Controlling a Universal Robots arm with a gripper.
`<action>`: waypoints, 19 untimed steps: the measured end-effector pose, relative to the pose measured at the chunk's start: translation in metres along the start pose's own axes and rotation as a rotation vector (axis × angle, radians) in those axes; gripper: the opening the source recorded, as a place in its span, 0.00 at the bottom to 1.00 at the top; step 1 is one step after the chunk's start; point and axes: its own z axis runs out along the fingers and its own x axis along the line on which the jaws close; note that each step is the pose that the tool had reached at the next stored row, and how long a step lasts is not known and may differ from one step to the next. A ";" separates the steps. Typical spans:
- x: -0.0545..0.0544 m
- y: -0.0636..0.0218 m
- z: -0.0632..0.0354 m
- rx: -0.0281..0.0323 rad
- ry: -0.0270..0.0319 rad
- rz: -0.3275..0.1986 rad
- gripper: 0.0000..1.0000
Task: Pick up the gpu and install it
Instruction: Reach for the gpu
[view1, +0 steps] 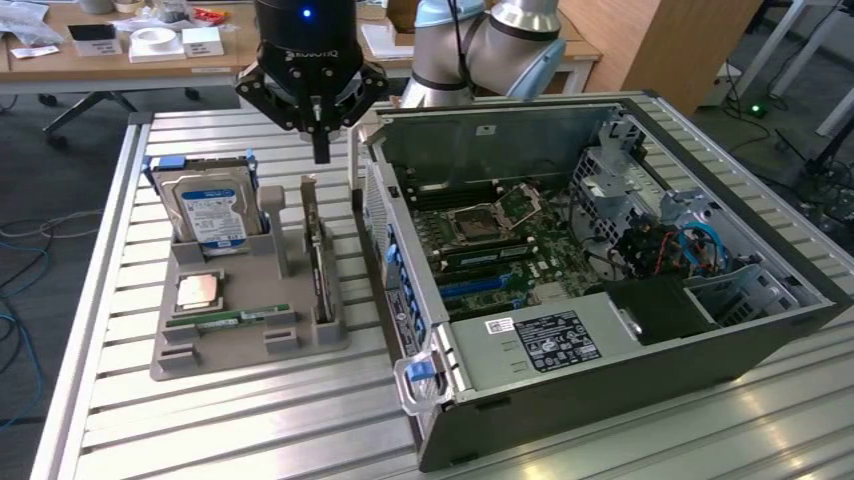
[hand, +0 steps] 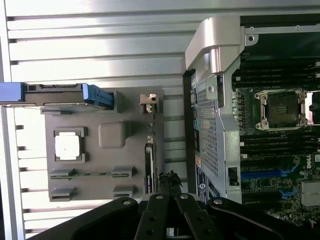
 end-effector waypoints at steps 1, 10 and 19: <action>0.001 0.0000 0.0000 0.0000 0.0000 0.000 0.11; 0.006 -0.0004 -0.0002 0.0000 0.0000 0.000 0.11; 0.010 -0.0008 -0.0003 0.0000 0.0000 0.000 0.11</action>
